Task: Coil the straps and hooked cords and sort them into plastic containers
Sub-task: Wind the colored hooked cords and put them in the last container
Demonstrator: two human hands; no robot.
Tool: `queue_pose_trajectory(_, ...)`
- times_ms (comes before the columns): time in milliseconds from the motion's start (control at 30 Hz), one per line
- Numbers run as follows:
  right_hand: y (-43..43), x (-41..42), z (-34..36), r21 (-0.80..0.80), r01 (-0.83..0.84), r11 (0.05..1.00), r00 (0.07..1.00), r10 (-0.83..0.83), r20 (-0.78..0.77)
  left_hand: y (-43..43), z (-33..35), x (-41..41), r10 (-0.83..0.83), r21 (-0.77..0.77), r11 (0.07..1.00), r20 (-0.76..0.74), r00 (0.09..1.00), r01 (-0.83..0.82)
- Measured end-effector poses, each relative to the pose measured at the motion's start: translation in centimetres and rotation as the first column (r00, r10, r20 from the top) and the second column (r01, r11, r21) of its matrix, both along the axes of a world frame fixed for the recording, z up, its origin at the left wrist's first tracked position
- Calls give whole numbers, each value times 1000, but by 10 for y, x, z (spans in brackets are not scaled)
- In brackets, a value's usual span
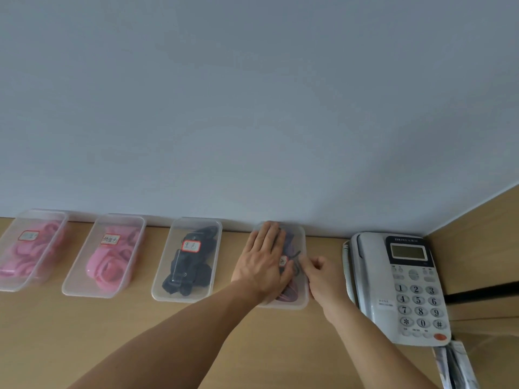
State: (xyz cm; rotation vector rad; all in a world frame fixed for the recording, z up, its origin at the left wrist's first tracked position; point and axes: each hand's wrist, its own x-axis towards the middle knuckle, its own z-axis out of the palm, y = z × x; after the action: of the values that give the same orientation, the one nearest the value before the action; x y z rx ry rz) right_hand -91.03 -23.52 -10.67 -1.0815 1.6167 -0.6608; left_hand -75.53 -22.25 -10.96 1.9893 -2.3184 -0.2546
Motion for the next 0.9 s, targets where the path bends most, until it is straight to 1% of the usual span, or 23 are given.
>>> queue_pose_trajectory(67, 11, -2, -3, 34, -17, 999, 997, 14, 81, -1, 0, 2, -3, -12, 1000, -5, 1000, 3)
queue_pose_trajectory(133, 20, -4, -7, 68, 9, 998, 989, -19, 147, -2, -1, 3, -8, -13, 1000, -9, 1000, 8)
queue_pose_trajectory(233, 21, -4, -10, 44, 53, 998, 992, -57, 108, -2, -1, 2, -13, 6, 1000, 4, 1000, 13)
queue_pose_trajectory(333, 21, -4, -8, 15, 34, 999, 995, -35, 97, -2, 2, 2, -22, 34, 999, 12, 1000, 22)
queue_pose_trajectory(467, 23, -2, -2, -24, 14, 1000, 999, -14, 29, 12, 3, 0, -31, 38, 999, 11, 999, 31)
queue_pose_trajectory(533, 24, -3, 5, -8, -18, 1000, 999, 19, 33, 20, 2, 0, -24, 67, 997, 2, 1000, 24)
queue_pose_trajectory(700, 45, -17, 15, 2, -235, 972, 966, 233, 113, 20, 0, 2, -19, 93, 996, 2, 1000, 18)
queue_pose_trajectory(800, 51, -21, 13, -45, -229, 972, 969, 232, 81, 19, -2, 1, -24, 90, 996, 2, 1000, 24)
queue_pose_trajectory(900, 51, -21, 13, -88, -259, 962, 963, 264, 52, 18, -3, 1, -36, 99, 995, 19, 999, 34)
